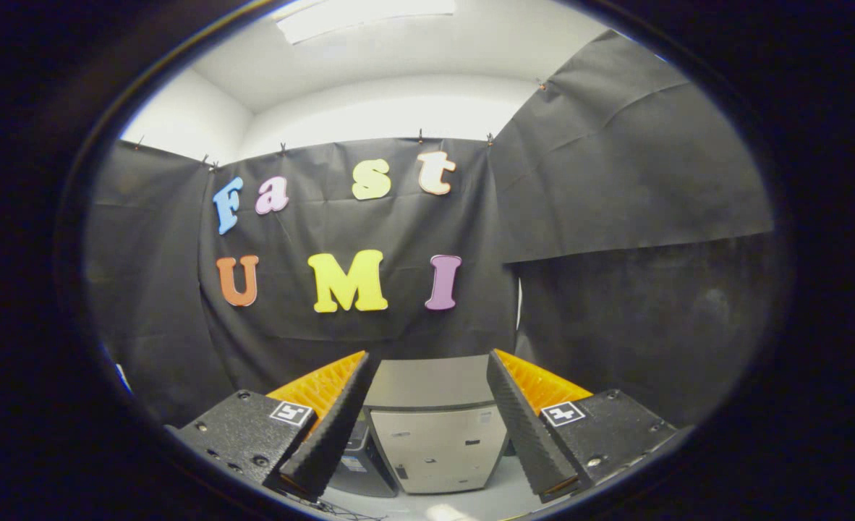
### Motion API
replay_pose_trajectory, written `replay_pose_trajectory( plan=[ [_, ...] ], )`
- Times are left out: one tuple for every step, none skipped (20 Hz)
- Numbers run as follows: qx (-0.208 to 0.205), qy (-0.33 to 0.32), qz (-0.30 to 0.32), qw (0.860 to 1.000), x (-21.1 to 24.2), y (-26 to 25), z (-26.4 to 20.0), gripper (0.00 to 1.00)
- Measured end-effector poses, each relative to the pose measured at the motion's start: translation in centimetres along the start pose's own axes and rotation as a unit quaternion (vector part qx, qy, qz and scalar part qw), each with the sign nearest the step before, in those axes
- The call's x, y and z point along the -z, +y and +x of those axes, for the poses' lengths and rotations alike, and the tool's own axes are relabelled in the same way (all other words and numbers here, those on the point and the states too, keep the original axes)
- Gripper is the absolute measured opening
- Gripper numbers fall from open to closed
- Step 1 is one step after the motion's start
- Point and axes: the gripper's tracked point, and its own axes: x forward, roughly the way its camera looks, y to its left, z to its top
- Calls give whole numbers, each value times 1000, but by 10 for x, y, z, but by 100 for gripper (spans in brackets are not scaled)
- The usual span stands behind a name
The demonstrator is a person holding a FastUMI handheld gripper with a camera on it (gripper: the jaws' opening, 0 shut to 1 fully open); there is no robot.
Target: Put the clothes into the washing machine and then close the washing machine lid.
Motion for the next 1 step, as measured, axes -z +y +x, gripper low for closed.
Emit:
replay_pose_trajectory(
  plan=[
    [1, -2, -3, 1000, -1, 2, 0, 100]
  ],
)
